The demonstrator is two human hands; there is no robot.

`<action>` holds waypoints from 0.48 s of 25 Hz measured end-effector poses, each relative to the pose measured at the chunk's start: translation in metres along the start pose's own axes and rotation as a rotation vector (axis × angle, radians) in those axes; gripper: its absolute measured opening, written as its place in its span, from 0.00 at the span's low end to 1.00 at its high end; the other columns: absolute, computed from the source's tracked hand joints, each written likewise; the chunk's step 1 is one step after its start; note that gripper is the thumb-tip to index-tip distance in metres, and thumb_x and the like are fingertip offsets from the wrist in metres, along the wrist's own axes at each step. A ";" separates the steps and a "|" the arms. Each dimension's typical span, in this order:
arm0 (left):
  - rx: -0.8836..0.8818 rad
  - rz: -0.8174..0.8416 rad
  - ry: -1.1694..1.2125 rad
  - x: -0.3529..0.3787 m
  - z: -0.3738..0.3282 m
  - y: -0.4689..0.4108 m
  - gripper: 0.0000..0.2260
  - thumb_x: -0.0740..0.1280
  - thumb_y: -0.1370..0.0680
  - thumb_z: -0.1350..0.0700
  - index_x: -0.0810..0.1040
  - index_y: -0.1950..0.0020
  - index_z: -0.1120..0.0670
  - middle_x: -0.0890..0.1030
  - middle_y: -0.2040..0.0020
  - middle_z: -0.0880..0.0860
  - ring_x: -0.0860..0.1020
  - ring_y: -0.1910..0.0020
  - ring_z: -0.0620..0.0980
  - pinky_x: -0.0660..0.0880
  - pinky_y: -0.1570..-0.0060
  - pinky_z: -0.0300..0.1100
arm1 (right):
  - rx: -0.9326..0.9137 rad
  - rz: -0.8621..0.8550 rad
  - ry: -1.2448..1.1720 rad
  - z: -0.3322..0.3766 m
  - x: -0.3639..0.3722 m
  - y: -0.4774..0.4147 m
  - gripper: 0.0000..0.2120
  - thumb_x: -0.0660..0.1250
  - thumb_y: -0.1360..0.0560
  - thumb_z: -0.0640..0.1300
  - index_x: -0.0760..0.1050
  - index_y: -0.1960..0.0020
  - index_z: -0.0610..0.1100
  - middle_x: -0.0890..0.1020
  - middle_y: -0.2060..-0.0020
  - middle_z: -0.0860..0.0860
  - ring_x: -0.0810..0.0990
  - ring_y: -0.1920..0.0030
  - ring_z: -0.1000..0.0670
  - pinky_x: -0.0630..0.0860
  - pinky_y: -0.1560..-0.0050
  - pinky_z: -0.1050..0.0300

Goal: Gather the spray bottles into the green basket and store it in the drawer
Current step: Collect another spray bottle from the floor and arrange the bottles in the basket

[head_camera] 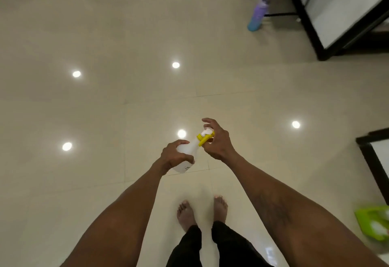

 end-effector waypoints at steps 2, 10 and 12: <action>0.030 0.086 -0.041 0.028 -0.025 -0.003 0.30 0.80 0.45 0.48 0.78 0.44 0.37 0.80 0.45 0.46 0.79 0.47 0.50 0.79 0.54 0.43 | 0.125 -0.109 -0.132 -0.027 -0.036 0.014 0.43 0.76 0.34 0.38 0.61 0.27 0.60 0.82 0.47 0.53 0.83 0.51 0.53 0.80 0.51 0.63; 0.126 0.382 -0.206 0.188 -0.106 0.024 0.24 0.79 0.41 0.52 0.81 0.48 0.38 0.84 0.49 0.47 0.83 0.48 0.52 0.83 0.47 0.53 | 0.537 -0.414 -0.627 -0.151 -0.135 0.117 0.38 0.74 0.30 0.43 0.61 0.25 0.52 0.85 0.48 0.49 0.80 0.48 0.48 0.76 0.38 0.46; 0.149 0.421 -0.267 0.228 -0.115 0.037 0.25 0.79 0.41 0.51 0.81 0.46 0.38 0.84 0.48 0.47 0.82 0.46 0.52 0.82 0.45 0.54 | 0.557 -0.523 -0.640 -0.173 -0.159 0.153 0.32 0.77 0.32 0.45 0.69 0.31 0.52 0.86 0.51 0.49 0.83 0.48 0.49 0.80 0.43 0.49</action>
Point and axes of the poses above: each hand's wrist, its own y-axis away from the middle knuckle, its own x-axis out of the palm, z = x × y, the point moved 8 cm from there along -y, towards the middle knuckle
